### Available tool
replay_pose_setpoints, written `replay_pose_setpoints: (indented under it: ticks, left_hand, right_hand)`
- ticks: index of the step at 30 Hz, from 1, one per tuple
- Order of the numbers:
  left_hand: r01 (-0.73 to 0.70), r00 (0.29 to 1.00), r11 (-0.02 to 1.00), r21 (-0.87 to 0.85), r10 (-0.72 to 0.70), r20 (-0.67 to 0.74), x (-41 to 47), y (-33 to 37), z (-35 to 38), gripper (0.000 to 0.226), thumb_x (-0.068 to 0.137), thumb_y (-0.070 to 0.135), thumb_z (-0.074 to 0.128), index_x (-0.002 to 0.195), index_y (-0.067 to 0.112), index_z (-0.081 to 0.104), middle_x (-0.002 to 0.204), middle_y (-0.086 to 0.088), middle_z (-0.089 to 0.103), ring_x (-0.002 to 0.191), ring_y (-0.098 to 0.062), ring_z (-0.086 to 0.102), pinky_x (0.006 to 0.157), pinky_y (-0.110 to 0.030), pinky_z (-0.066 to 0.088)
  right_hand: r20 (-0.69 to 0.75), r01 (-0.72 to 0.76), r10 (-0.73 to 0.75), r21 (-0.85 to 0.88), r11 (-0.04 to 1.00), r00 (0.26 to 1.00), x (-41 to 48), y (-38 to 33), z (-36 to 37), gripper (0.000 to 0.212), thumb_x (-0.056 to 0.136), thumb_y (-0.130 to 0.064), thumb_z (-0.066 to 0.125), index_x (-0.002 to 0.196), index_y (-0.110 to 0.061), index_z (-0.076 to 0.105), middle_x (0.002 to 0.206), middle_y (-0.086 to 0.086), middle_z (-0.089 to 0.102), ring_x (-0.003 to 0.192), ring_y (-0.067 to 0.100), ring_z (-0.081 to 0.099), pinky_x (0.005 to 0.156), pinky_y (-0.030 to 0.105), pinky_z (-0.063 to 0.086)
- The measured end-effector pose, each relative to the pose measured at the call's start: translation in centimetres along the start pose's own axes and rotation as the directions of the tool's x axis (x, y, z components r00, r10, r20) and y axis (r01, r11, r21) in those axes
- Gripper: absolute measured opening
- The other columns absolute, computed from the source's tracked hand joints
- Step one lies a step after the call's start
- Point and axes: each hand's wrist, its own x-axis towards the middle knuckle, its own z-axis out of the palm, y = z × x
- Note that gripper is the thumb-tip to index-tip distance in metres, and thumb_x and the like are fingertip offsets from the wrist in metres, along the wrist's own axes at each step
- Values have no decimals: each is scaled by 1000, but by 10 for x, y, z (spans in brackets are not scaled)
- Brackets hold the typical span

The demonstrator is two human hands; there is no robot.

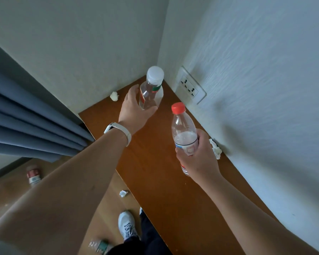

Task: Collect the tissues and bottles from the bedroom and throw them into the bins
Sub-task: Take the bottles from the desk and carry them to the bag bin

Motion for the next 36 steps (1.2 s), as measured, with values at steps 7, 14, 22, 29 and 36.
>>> replay_pose_setpoints:
  ticks: [7, 14, 22, 29, 36]
  left_hand:
    - [-5, 1000, 999, -35, 6, 30, 2, 9, 3, 68, 75, 38, 79, 131, 23, 43, 113, 8, 57, 98, -10, 55, 68, -13, 39]
    - [-9, 998, 1000, -29, 11, 55, -32, 15, -15, 62, 74, 41, 79, 122, 25, 43, 99, 10, 52, 87, -8, 55, 65, -13, 39]
    - [-71, 995, 996, -60, 75, 61, -103, 21, -50, 57, 78, 39, 77, 123, 24, 44, 93, 11, 49, 79, -9, 53, 60, -14, 40]
    - [-159, 987, 986, -53, 160, 24, -166, 26, -94, 61, 79, 41, 77, 127, 25, 43, 104, 13, 53, 95, -7, 56, 69, -12, 42]
    - [-271, 958, 962, -14, 271, 96, -221, 21, -112, 61, 77, 49, 74, 127, 27, 48, 114, 9, 58, 102, -10, 58, 80, -21, 49]
  right_hand:
    - [-28, -22, 22, 6, 1000, 999, 7, -1, -10, 51, 76, -32, 73, 116, -38, 41, 103, -16, 54, 92, 4, 59, 72, 26, 55]
    - [-56, -2, 1, -24, 1000, 998, -6, -14, -21, 53, 75, -33, 74, 110, -46, 35, 101, -18, 55, 93, 2, 57, 70, 21, 49]
    - [-121, -25, 19, -47, 999, 993, -53, -33, -34, 63, 71, -46, 72, 123, -38, 38, 108, -18, 55, 94, 6, 60, 73, 39, 57]
    - [-182, 7, -18, -65, 998, 983, -115, -52, -40, 63, 73, -45, 73, 123, -39, 36, 112, -16, 52, 95, 8, 59, 69, 28, 57]
    - [-255, -30, 14, -57, 998, 967, -174, -50, -48, 65, 71, -46, 72, 125, -38, 36, 116, -14, 53, 101, 11, 58, 77, 40, 57]
